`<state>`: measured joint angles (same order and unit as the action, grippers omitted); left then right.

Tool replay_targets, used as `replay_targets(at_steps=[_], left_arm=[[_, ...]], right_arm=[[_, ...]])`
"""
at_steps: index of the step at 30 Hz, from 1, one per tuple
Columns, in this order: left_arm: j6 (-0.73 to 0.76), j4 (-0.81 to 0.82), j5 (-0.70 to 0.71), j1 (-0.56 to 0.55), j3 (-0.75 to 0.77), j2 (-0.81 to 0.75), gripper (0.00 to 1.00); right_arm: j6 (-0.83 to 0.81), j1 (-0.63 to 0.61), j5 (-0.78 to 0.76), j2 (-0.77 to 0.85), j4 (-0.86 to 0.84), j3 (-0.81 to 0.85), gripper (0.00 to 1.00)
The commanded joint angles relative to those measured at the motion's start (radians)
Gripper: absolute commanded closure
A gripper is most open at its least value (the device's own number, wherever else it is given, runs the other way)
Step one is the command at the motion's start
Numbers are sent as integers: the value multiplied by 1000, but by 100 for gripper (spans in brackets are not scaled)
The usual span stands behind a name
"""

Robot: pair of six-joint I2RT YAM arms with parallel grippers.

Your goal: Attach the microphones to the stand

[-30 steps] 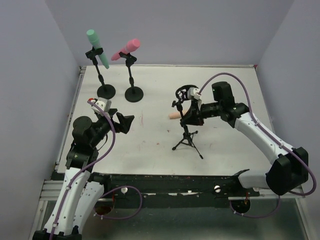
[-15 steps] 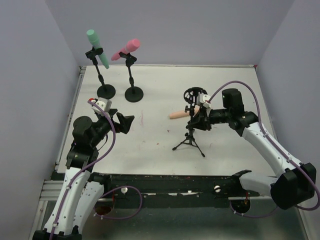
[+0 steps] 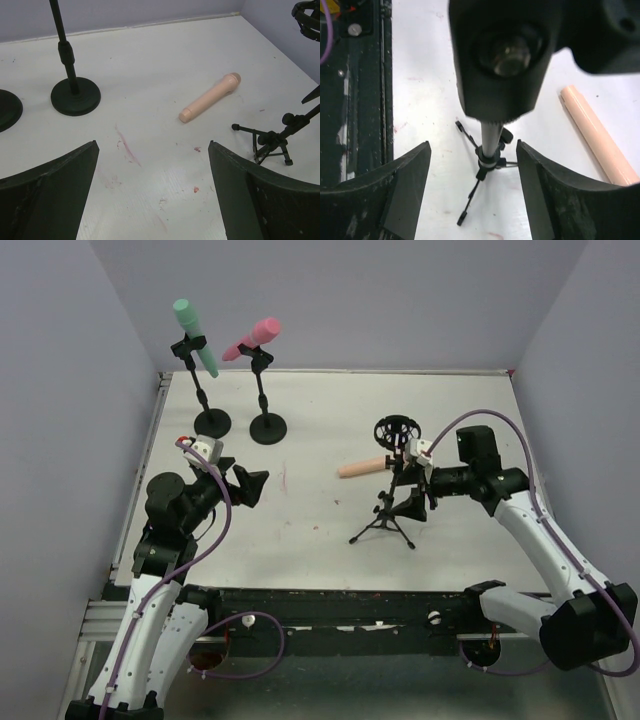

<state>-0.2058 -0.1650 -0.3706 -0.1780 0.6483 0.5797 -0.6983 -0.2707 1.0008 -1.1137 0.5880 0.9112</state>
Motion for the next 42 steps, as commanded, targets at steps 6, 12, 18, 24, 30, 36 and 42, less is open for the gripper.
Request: replay_targets(at_steps=[6,12,18,24,30,36,42], left_arm=[[-13,68,-129,5,-27,9,2],[-52,96,-280,3,-15,87,2],[-47,67,-281,-58,23,198,2],[9,-89,-177,-190,178,429,3],[111,-330,-50,-310,482,727,2],[189,-533,28,-382,792,1067,2],[264,-594,-45,-397,1048,1313,2]], right_arm=[[-417,125,18,34,396,104,9],[-504,198,50,54,466,100,9],[-495,312,68,14,489,75,10],[-405,375,84,-86,491,115,13],[-178,393,44,-86,322,83,13],[-40,419,22,-49,219,57,12],[-6,433,65,-40,207,58,12]])
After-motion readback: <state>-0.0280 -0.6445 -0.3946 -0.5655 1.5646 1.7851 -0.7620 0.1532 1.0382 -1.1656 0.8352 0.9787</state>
